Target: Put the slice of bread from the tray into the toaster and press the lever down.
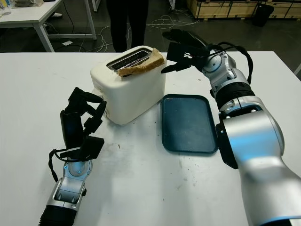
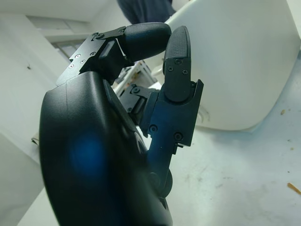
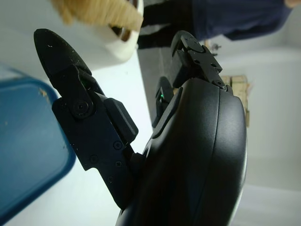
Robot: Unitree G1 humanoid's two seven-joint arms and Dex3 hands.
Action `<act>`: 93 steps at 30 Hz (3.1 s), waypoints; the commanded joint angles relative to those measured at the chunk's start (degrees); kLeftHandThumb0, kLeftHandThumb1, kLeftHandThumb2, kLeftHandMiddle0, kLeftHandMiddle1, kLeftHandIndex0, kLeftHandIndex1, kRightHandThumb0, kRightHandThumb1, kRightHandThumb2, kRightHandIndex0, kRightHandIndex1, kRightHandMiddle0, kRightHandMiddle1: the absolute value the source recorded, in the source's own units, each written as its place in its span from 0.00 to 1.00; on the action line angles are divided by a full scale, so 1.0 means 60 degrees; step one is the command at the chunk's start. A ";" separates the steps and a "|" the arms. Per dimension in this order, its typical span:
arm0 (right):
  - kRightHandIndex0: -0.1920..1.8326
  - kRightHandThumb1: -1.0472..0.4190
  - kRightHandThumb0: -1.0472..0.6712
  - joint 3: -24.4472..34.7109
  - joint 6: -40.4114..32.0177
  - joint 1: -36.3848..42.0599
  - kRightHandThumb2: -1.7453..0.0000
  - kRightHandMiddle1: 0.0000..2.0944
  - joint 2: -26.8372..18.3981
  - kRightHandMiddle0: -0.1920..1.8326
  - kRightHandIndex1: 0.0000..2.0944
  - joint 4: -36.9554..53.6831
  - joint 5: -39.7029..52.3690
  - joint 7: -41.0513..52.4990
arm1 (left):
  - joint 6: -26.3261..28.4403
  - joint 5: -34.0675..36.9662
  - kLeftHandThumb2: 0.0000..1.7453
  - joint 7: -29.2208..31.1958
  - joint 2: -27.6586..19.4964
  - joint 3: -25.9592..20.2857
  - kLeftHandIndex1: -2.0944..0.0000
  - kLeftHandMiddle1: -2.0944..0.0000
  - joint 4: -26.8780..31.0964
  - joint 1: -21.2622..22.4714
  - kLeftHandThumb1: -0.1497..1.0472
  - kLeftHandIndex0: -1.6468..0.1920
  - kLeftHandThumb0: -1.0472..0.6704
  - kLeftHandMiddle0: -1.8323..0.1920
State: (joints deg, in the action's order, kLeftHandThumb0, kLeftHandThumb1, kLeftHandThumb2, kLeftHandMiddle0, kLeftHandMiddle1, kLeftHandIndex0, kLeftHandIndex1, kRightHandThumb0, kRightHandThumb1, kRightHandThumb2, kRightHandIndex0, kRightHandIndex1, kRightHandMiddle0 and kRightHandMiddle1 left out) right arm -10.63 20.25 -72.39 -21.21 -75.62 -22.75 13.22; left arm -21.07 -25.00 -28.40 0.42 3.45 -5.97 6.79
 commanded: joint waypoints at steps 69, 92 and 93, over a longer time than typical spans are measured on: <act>0.63 0.09 0.28 -0.4790 0.1524 -0.0308 0.74 0.83 0.0016 0.49 0.83 -0.0021 -0.5008 -0.8146 | 0.0074 -0.0075 0.14 0.0105 0.0106 0.0039 0.25 0.17 0.0168 0.0111 0.89 0.60 0.38 0.52; 0.64 0.09 0.29 -0.4702 0.1780 -0.2892 0.78 0.83 0.0165 0.49 0.83 -0.0102 -0.5143 -0.6297 | 0.0108 -0.0087 0.14 0.0030 0.0247 0.0082 0.24 0.17 0.0131 0.0031 0.89 0.62 0.38 0.53; 0.65 0.09 0.29 -0.4831 0.1726 -0.3007 0.78 0.83 0.0197 0.48 0.83 -0.0117 -0.5255 -0.6317 | 0.0079 -0.0122 0.14 0.0008 0.0226 0.0081 0.24 0.17 0.0112 0.0037 0.89 0.62 0.38 0.53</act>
State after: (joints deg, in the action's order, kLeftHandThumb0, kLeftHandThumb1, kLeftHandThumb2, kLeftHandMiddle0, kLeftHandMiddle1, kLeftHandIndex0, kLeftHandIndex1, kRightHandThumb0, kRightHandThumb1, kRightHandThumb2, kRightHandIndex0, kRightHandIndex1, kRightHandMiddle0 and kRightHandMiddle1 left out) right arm -38.91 31.49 -88.06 -20.73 -76.27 -52.93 -23.79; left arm -20.40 -25.60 -27.73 1.65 3.89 -5.11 6.85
